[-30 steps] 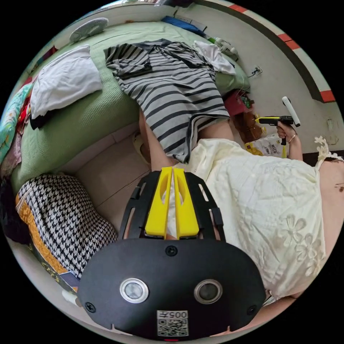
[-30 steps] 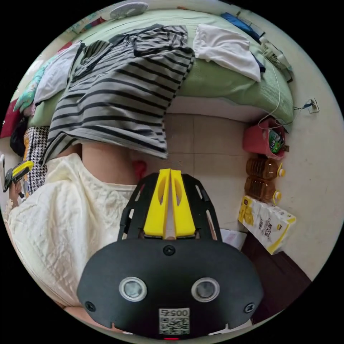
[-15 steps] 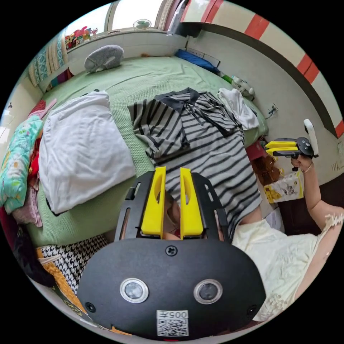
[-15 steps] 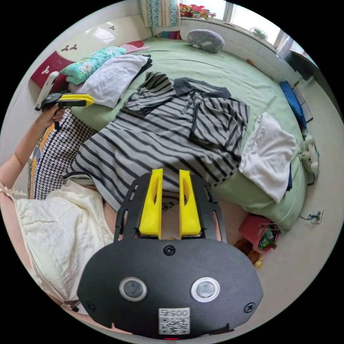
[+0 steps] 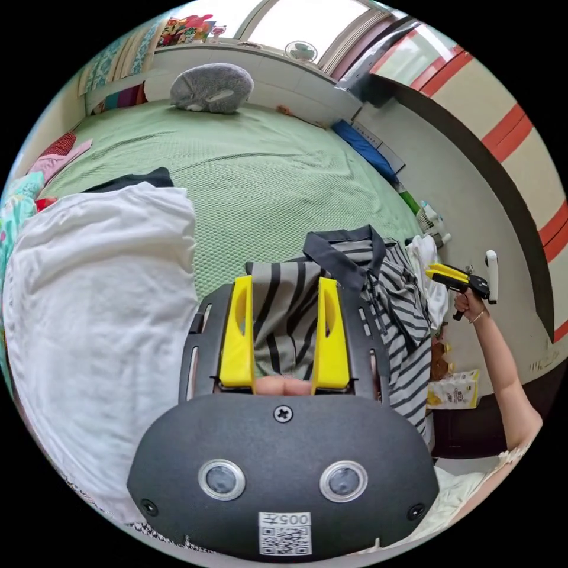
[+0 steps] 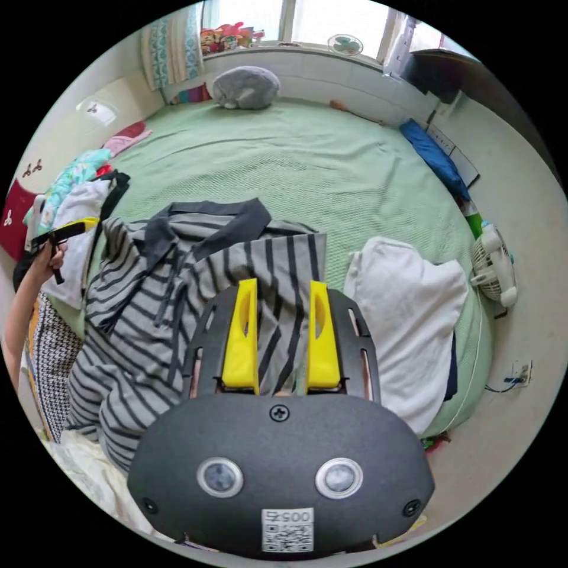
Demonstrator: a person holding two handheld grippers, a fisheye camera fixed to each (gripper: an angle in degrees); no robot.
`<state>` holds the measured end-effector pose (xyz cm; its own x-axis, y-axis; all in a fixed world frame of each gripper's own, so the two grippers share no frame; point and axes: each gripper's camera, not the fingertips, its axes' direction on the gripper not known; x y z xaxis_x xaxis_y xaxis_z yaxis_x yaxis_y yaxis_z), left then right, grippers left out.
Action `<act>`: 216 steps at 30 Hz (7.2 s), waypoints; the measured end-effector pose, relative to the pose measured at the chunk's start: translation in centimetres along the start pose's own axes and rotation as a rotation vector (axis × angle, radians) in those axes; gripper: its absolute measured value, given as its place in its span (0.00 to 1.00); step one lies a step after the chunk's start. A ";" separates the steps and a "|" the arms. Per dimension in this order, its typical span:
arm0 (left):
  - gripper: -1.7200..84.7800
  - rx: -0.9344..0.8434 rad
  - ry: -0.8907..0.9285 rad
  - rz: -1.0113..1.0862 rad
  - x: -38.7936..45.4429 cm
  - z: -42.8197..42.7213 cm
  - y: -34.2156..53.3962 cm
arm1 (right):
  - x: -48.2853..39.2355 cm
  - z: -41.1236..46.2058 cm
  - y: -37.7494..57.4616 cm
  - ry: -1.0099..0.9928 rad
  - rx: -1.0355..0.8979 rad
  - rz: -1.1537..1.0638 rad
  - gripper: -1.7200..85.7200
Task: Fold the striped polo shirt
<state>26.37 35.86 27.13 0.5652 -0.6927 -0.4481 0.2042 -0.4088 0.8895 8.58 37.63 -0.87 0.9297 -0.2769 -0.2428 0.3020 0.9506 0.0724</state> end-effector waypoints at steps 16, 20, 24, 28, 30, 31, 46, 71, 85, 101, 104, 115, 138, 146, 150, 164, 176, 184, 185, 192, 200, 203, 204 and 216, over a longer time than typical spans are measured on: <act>0.07 -0.155 0.187 -0.134 -4.8 8.1 -2.9 | 1.9 6.9 -8.2 -0.072 -0.022 0.157 0.03; 0.06 -0.053 0.004 -0.006 -2.2 6.1 -3.6 | 0.5 4.5 -9.1 -0.040 0.039 0.107 0.01; 0.05 -0.005 -0.118 0.056 -0.5 4.0 -6.0 | -0.6 1.7 -11.5 -0.026 0.111 0.087 0.01; 0.06 0.031 -0.255 0.062 0.0 2.5 -10.3 | -1.8 0.1 -16.4 0.040 0.150 0.094 0.01; 0.06 0.055 -0.257 0.029 -0.2 2.2 -11.9 | -2.3 0.1 -18.6 0.074 0.159 0.122 0.01; 0.07 0.062 -0.252 0.022 -0.3 2.4 -12.8 | -2.5 0.3 -19.9 0.091 0.155 0.160 0.01; 0.11 -0.069 -0.115 0.126 4.2 6.6 -2.1 | -9.9 2.0 -13.1 -0.169 -0.034 -0.119 0.16; 0.14 -0.162 -0.236 0.205 10.3 14.6 6.4 | 0.7 -3.4 -11.7 -0.026 0.083 0.372 0.02; 0.14 -0.160 -0.213 0.204 10.6 14.7 7.1 | 9.6 -1.1 -2.3 -0.025 0.103 0.802 0.08; 0.14 -0.147 -0.239 0.161 12.5 14.1 8.7 | -20.1 3.6 -6.9 -0.195 -0.020 0.069 0.10; 0.13 -0.163 -0.240 0.162 13.1 13.7 8.7 | -23.4 6.1 -6.2 -0.216 -0.064 0.077 0.09; 0.16 -0.012 -0.377 0.257 16.2 12.5 5.2 | -30.2 7.6 -4.7 -0.060 -0.035 0.157 0.09; 0.09 0.146 -0.359 0.089 14.8 -1.0 2.9 | -39.1 9.4 -4.7 0.097 0.033 0.134 0.07; 0.04 0.312 -0.425 -0.296 5.7 -10.1 9.2 | -41.7 9.9 -4.8 0.157 0.030 0.105 0.07; 0.06 0.290 -0.406 -0.313 5.0 -10.2 11.6 | -42.2 10.1 -4.8 0.150 0.028 0.117 0.07; 0.19 0.116 -0.468 0.160 19.0 -1.2 -1.0 | -43.3 10.8 -4.2 0.141 0.029 0.125 0.07; 0.09 -0.150 -0.641 0.140 19.9 9.0 -4.3 | -43.0 11.6 -3.3 0.127 0.035 0.143 0.07; 0.06 -0.013 -0.636 0.128 21.7 2.9 -3.9 | -42.3 11.8 -2.0 0.100 0.043 0.159 0.07; 0.06 0.043 -0.605 0.080 21.6 0.8 -3.6 | -42.2 11.8 -1.8 0.098 0.045 0.158 0.07; 0.06 0.047 -0.726 -0.238 15.2 -4.6 -1.2 | -41.9 12.0 -0.5 0.113 0.044 0.154 0.07; 0.11 0.145 -0.552 -0.308 13.2 -5.6 2.7 | -40.7 12.0 1.5 0.088 0.055 0.170 0.06; 0.12 0.166 -0.609 -0.263 14.9 -6.9 3.3 | -39.9 11.8 2.5 0.047 0.067 0.183 0.06; 0.11 0.157 -0.631 -0.252 15.3 -6.9 3.4 | -39.7 11.8 2.7 0.038 0.070 0.185 0.06; 0.02 -0.088 -0.766 -0.105 17.1 0.3 6.1 | -37.2 9.3 7.8 -0.012 0.206 0.202 0.01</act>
<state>36.99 21.34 24.89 -0.1639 -0.8836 -0.4387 0.3068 -0.4683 0.8286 -21.72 54.01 17.69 0.9774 -0.0875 -0.1922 0.1456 0.9384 0.3133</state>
